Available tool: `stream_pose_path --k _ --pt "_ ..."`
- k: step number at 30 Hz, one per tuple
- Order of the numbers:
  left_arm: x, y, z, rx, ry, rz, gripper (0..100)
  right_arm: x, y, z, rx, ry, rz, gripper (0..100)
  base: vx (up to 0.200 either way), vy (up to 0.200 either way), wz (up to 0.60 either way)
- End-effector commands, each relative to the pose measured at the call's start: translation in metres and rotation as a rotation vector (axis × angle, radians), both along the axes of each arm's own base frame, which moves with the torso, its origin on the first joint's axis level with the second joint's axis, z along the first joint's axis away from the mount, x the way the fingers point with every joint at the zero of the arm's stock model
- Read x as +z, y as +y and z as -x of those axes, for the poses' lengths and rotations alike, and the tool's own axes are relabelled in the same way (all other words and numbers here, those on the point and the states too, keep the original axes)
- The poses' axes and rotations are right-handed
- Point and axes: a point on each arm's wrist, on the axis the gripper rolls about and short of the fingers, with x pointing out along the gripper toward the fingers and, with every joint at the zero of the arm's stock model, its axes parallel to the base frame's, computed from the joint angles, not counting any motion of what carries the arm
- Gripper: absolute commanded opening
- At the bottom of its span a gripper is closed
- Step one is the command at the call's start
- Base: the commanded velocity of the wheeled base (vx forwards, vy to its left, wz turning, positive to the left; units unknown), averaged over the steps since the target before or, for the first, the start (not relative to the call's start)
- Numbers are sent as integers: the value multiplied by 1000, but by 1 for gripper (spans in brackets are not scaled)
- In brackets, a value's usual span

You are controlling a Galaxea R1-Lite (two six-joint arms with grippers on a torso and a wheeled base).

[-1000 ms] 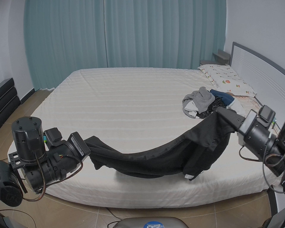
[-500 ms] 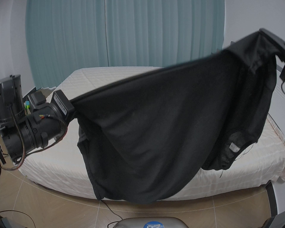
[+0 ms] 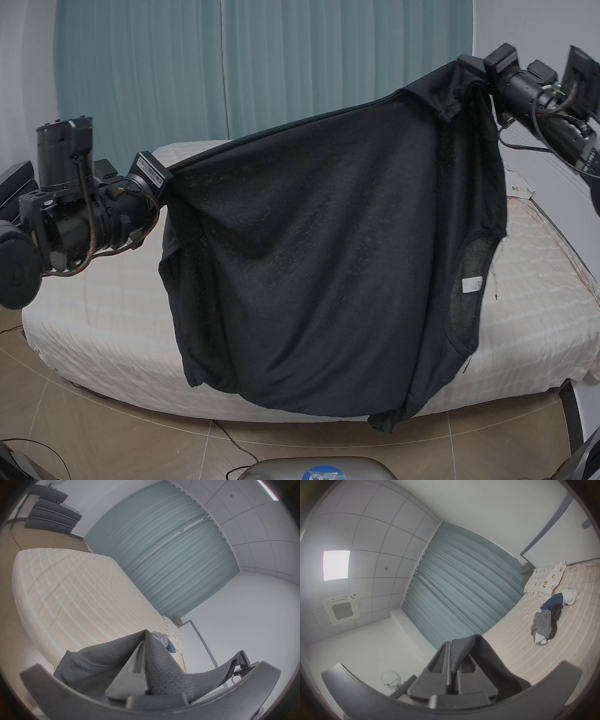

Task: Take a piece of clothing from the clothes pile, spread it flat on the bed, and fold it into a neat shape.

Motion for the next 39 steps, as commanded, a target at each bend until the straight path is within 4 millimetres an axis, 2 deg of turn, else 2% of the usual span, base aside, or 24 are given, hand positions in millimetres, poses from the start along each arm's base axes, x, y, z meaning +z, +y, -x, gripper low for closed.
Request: stream_pose_path --k 1,8,11,18,20,22,24,26,35,36,39 --pt "-35 -6 -51 25 104 -33 0 -44 18 -70 -29 72 46 0 200 0 0" --pt "-57 -9 -81 33 151 -42 0 -69 25 -90 -40 86 76 0 200 0 0" --pt "-77 -11 -101 44 194 -56 0 -87 31 -101 -37 92 88 0 200 0 0" --pt "-106 -12 -131 65 208 -54 0 -121 42 -121 -51 90 144 0 200 0 0" --pt "-124 -16 -143 66 212 -58 0 -137 46 -127 -48 118 160 0 200 0 0" --pt "-137 -19 -151 66 223 -63 0 -147 48 -131 -46 139 165 0 200 0 0" --pt "-138 -19 -152 66 226 -64 0 -148 48 -132 -45 141 166 0 100 0 0" --pt "-163 -23 -169 72 256 -76 0 -176 52 -144 -78 188 177 0 0 0 0" --pt "-204 -31 -194 71 292 -84 0 -237 57 -169 -115 262 203 0 0 0 0" --pt "-214 -32 -199 76 304 -82 0 -249 57 -173 -117 282 211 0 0 0 0" --pt "-226 -34 -205 91 325 -54 0 -272 57 -182 -123 321 227 0 0 0 0"
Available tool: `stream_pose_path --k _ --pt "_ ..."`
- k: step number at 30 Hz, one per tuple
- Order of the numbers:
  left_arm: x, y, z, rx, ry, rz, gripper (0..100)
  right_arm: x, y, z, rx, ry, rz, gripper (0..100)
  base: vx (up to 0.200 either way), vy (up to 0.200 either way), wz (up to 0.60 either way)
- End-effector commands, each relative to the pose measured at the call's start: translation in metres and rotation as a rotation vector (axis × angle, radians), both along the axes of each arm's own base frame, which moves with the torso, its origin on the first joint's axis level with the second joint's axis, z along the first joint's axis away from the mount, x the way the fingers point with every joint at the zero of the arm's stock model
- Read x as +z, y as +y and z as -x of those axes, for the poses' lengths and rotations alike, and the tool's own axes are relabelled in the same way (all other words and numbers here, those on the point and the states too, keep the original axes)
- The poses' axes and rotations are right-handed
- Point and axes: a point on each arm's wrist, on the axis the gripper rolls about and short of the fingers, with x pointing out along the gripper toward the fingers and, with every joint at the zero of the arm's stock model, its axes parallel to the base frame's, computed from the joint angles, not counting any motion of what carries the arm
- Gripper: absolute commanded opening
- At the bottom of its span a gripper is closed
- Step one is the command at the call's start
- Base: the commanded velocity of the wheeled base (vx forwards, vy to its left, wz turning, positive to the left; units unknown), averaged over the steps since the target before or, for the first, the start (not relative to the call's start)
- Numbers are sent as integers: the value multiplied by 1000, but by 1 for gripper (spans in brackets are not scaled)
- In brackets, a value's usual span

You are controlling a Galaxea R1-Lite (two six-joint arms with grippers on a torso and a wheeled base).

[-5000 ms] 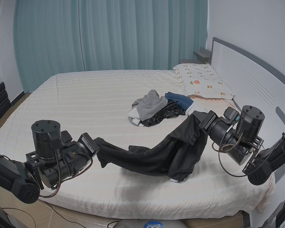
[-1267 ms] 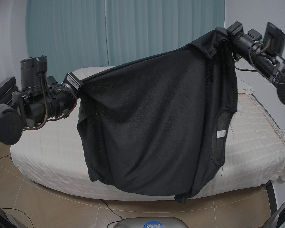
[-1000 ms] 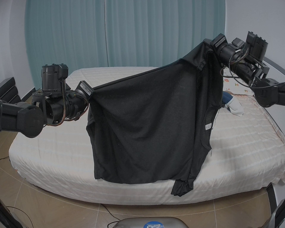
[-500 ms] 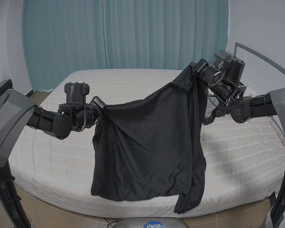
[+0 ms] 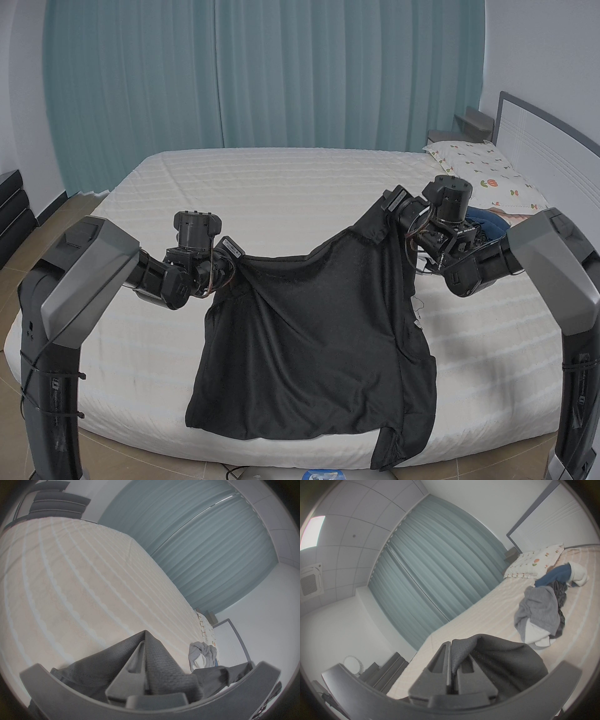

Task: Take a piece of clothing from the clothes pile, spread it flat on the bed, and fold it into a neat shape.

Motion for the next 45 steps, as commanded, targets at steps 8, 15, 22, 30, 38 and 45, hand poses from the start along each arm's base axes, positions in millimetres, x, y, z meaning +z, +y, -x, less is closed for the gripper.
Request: stream_pose_path --k 8,15,22,30,38,45 --pt "-73 -4 -20 33 125 38 100 -112 2 -30 -40 187 97 100 0 0 0" --pt "-86 13 -23 79 216 1 100 -146 -24 -25 -80 338 170 100 0 0 0" --pt "-74 33 -29 122 240 4 100 -122 -50 -19 -102 394 168 100 0 0 0" --pt "-31 60 -50 207 266 131 100 -73 -66 -23 -51 265 -15 100 0 0 0" --pt "-44 61 -58 207 367 157 100 -99 -64 -37 -119 254 -47 100 0 0 0" --pt "-55 63 -57 207 398 134 100 -106 -66 -33 -148 295 -22 100 0 0 0"
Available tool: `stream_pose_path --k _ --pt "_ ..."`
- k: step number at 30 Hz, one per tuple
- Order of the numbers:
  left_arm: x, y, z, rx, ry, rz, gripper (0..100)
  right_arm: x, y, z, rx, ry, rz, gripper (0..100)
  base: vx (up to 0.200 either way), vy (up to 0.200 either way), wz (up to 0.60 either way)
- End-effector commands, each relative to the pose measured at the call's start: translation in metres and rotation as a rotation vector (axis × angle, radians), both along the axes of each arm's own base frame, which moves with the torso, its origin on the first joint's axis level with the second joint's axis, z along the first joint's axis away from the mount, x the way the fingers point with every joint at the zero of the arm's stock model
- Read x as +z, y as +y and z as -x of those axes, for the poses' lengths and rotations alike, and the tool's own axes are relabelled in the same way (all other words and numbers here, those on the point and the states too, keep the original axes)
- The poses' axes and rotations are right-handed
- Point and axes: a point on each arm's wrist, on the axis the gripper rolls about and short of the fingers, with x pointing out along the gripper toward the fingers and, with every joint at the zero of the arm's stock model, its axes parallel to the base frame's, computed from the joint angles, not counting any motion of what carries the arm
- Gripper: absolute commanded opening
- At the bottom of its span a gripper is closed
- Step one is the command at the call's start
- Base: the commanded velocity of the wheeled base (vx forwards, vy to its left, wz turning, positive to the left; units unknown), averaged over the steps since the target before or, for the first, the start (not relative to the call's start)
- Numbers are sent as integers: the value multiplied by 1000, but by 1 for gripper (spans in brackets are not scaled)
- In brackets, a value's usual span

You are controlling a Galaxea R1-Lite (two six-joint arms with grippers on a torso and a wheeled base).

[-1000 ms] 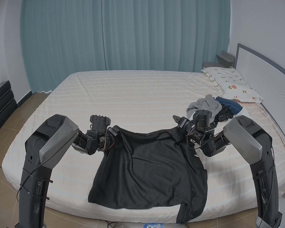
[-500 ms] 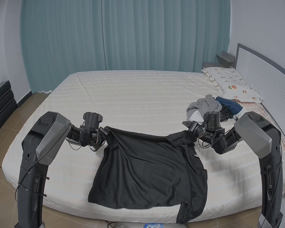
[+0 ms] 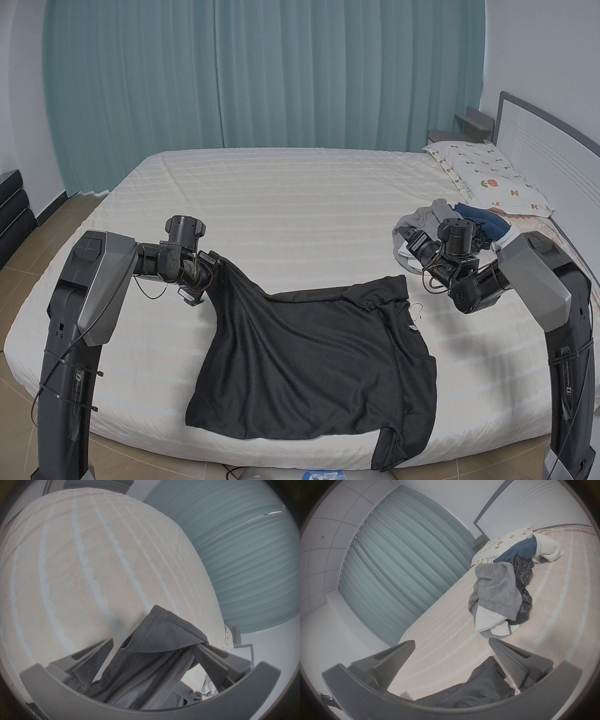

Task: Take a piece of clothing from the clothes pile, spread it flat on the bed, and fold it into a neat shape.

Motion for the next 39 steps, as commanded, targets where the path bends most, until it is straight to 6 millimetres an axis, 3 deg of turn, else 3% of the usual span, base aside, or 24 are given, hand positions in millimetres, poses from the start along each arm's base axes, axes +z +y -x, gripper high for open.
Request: stream_pose_path --k 1,7,9,10,16,22,28,33,37,39 --pt "-14 3 1 -4 47 -15 100 -10 -2 7 9 57 13 100 0 0 0" --pt "-21 14 8 -82 122 -121 100 2 -6 32 77 107 7 100 0 0 0" --pt "-21 14 8 -82 122 -121 100 2 -6 32 77 107 7 100 0 0 0" --pt "-7 23 19 -153 174 -140 100 1 -8 49 109 148 6 100 0 0 0" --pt "23 20 38 -309 232 38 100 -5 -15 73 137 221 4 100 0 0 0" --pt "42 38 42 -291 201 75 100 -1 -29 96 176 263 -17 100 0 0 0" --pt "40 43 68 -303 234 88 100 -15 -38 125 167 372 -15 100 0 0 0" --pt "29 36 105 -313 145 65 100 -35 -42 151 170 478 -9 100 0 0 0" --pt "14 25 140 -311 117 17 100 -37 -47 168 167 523 -20 100 0 0 0" --pt "14 25 143 -311 115 16 100 -38 -48 170 167 528 -21 100 0 0 0"
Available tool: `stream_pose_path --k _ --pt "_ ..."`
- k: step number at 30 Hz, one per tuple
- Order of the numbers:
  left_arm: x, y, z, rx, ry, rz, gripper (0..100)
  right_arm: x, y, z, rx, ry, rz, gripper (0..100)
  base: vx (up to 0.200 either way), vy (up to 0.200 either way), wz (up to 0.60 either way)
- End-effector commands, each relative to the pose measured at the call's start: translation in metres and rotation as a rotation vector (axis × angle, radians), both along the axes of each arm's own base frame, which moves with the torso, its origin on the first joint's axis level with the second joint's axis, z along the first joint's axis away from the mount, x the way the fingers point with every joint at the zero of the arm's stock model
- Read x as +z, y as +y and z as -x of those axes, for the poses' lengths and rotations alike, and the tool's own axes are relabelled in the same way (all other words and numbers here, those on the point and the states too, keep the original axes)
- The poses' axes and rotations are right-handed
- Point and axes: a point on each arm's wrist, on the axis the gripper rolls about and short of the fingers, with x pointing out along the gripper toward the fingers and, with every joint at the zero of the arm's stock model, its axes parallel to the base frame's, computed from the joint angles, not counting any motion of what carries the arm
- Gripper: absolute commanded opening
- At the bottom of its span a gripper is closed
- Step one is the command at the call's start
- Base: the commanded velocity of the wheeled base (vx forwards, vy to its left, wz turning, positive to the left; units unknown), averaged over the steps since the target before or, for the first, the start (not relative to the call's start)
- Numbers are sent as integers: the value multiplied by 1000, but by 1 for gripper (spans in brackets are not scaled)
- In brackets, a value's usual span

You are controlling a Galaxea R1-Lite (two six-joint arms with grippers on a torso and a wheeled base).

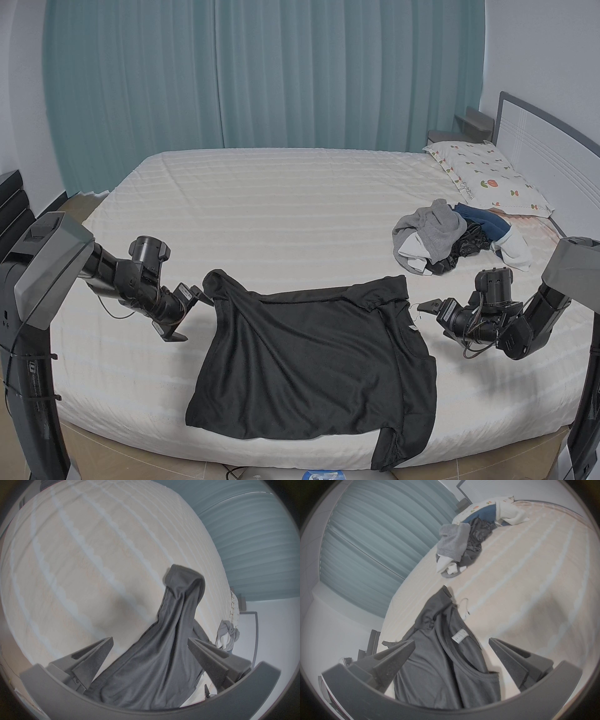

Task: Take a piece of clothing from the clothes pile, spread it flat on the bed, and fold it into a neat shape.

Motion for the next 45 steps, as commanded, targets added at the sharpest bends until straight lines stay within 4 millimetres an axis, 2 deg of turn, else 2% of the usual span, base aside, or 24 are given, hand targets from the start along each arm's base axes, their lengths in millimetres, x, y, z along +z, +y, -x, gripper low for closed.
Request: stream_pose_path --k 1,7,16,21,29,45 --pt "2 -22 76 -48 -103 -36 100 -11 -10 43 35 127 -28 100 0 0 0" --pt "-17 -39 113 -99 -108 -31 100 -13 -18 52 41 139 -49 100 0 0 0" --pt "-33 -38 133 -70 -110 -101 100 -23 -14 57 52 182 -45 100 -156 0 0" --pt "-44 -41 135 -48 -142 -145 100 -27 -14 58 52 196 -43 100 -200 0 0" --pt "-62 -55 134 -29 -166 -249 100 -27 -12 61 62 199 -42 100 0 0 0" --pt "-63 -62 117 -40 -213 -261 100 -27 -6 63 81 201 -39 100 0 0 0"
